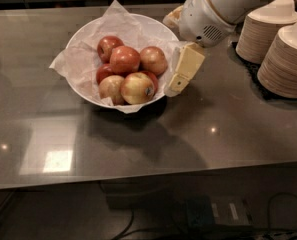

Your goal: Pick apple from white bowl

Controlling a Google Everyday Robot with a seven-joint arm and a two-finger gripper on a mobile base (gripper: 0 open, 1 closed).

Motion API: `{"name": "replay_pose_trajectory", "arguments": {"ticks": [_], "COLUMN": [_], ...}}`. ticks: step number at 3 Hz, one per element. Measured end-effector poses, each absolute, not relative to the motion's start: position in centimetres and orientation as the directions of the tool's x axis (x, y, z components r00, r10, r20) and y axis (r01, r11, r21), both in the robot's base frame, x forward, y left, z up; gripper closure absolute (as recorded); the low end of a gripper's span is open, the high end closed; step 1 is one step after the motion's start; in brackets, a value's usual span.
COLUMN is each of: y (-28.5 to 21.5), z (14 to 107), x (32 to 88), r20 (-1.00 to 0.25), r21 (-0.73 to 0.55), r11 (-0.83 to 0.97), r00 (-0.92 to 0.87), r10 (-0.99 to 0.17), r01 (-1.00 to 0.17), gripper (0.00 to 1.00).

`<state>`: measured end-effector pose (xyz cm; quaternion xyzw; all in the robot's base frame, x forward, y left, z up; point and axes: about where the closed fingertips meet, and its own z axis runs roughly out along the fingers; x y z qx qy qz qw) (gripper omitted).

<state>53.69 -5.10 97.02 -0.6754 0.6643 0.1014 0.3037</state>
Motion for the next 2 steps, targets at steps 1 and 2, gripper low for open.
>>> {"name": "replay_pose_trajectory", "arguments": {"ticks": [1, 2], "y": [-2.5, -1.2], "z": [96.8, 96.9], "x": [55.1, 55.9], "r20": [-0.621, -0.685], "r21": [-0.264, -0.247], "r11": [0.05, 0.048], "r00": [0.13, 0.139], "r10": [-0.773, -0.715], "r01": [-0.963, -0.968], "gripper": [0.18, 0.34]}}
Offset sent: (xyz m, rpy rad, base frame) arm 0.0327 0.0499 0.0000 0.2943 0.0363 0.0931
